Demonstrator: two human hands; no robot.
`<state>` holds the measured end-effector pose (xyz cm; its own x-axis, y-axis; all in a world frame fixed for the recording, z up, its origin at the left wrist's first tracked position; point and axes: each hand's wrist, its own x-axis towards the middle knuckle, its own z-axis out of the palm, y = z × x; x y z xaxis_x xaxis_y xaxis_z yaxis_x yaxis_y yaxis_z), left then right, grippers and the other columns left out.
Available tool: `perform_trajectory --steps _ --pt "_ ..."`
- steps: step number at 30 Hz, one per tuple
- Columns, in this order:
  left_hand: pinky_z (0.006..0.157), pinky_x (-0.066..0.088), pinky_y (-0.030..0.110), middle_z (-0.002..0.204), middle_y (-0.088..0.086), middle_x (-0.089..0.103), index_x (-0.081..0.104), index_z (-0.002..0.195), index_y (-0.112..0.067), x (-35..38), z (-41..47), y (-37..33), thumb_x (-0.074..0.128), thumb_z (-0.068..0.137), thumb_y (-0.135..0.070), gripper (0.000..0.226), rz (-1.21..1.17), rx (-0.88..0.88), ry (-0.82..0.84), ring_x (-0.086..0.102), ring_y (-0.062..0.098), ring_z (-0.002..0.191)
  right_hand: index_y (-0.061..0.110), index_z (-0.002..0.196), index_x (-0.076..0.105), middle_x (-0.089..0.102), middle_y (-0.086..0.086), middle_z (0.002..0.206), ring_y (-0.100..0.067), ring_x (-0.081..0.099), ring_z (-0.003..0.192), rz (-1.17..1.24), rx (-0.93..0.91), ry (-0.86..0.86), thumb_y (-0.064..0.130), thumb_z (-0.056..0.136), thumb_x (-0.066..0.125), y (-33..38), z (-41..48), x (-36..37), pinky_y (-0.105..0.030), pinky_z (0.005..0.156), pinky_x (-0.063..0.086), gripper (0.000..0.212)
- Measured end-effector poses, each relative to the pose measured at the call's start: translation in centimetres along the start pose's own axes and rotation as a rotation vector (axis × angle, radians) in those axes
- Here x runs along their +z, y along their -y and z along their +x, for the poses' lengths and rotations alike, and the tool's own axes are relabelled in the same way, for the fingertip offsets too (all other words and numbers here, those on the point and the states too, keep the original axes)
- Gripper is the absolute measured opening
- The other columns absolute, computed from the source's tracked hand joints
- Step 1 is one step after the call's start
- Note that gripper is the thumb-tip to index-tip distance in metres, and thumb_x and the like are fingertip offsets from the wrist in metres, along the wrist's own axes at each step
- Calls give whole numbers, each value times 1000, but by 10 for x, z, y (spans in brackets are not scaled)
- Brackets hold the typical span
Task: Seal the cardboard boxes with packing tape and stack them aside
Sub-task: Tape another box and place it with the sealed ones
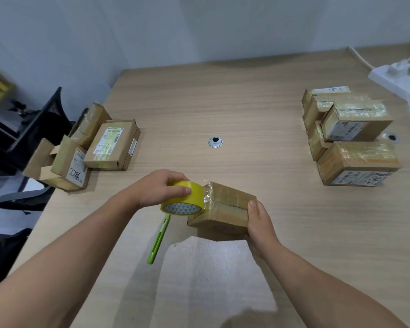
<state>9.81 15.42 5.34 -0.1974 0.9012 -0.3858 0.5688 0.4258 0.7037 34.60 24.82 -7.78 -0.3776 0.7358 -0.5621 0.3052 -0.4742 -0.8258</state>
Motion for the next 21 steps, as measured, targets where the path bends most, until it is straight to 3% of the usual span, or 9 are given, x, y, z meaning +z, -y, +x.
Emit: perform_trajectory --steps 3,5,8,12,17,21 --pt "75 52 26 87 -4 73 75 96 -21 6 -1 -1 67 72 -53 40 -138 -1 -13 68 9 82 24 148 45 51 5 147 -21 44 140 -128 -58 -26 45 108 32 4 -1 -3 -35 117 32 47" --pt "75 52 27 88 0 73 75 95 -18 10 -2 -3 68 70 -54 45 -205 9 -21 68 11 82 24 157 32 38 3 157 -20 33 147 -204 -94 -57 40 109 33 6 1 -7 -27 111 24 51" --pt "74 49 25 87 1 71 75 95 -12 14 -3 -7 68 68 -54 51 -299 27 -32 66 12 82 32 158 27 36 -9 151 -28 38 138 -329 -119 -123 42 108 34 4 8 -9 -34 110 29 51" --pt "75 49 25 92 4 72 75 99 -11 11 -5 -13 69 68 -50 50 -330 36 -28 65 13 85 39 155 30 39 -13 141 -35 41 130 -441 -71 -148 49 107 31 3 16 -5 -44 115 28 50" --pt "71 52 23 91 1 75 76 100 -15 9 -6 -23 69 79 -39 32 -302 22 -39 70 12 84 34 157 28 36 -13 144 -35 33 132 -579 -27 -152 52 106 28 5 19 3 -44 116 24 54" --pt "75 57 27 94 4 76 77 100 -17 16 2 -37 72 81 -41 30 -292 31 -62 73 18 87 23 153 38 41 -12 140 -28 44 121 -540 -114 -127 34 109 29 9 14 8 -35 102 35 46"
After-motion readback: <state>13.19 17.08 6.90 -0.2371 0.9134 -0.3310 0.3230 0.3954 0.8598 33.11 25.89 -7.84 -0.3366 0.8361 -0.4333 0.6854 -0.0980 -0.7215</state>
